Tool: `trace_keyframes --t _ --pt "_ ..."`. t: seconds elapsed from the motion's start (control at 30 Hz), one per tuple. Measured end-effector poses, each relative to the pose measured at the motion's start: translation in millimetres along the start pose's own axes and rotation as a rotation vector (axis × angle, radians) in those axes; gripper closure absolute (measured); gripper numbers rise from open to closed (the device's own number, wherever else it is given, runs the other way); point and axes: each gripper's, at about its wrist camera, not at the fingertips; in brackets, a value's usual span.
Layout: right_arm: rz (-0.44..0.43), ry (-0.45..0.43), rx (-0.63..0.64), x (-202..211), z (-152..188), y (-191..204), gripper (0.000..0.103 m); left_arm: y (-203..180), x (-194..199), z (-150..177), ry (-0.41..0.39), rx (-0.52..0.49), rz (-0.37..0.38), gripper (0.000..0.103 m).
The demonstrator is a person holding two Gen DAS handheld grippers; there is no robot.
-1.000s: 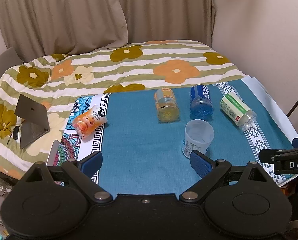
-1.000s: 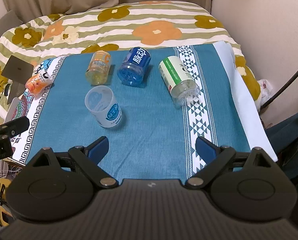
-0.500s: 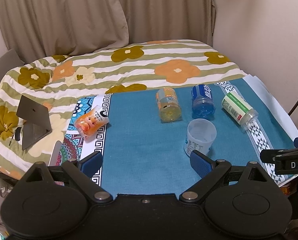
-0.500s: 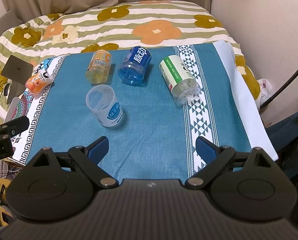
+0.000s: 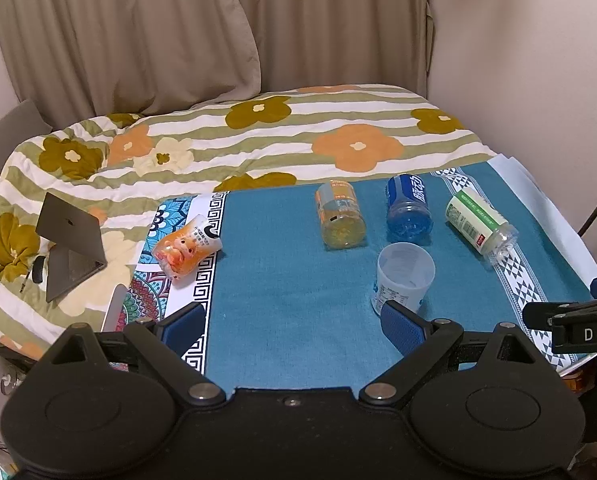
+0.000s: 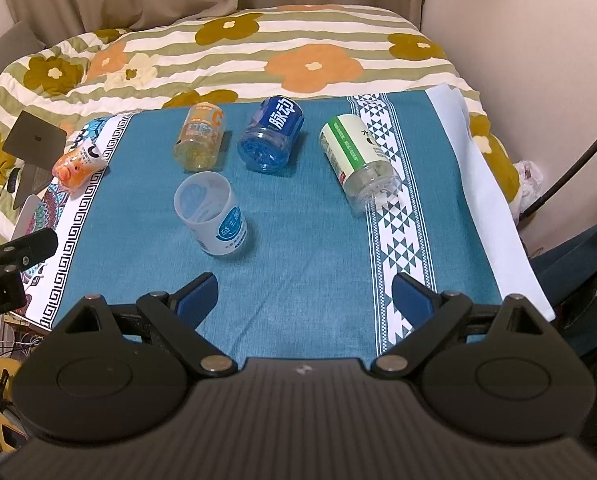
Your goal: Flip cup upright
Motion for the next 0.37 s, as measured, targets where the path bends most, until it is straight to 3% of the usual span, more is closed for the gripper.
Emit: trace_keyframes --t 0.37 --pt "-0.002 0.001 0.003 1.2 -0.7 1.0 0.0 0.9 3.4 -0.6 -0.016 0.015 0.013 0.004"
Point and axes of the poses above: each gripper's, at about its wrist camera, not at the fingertips, and x roughly against the way its jaws point, y to its left, z to its underside, and after that the axes turned 1 degree about x, right-handed
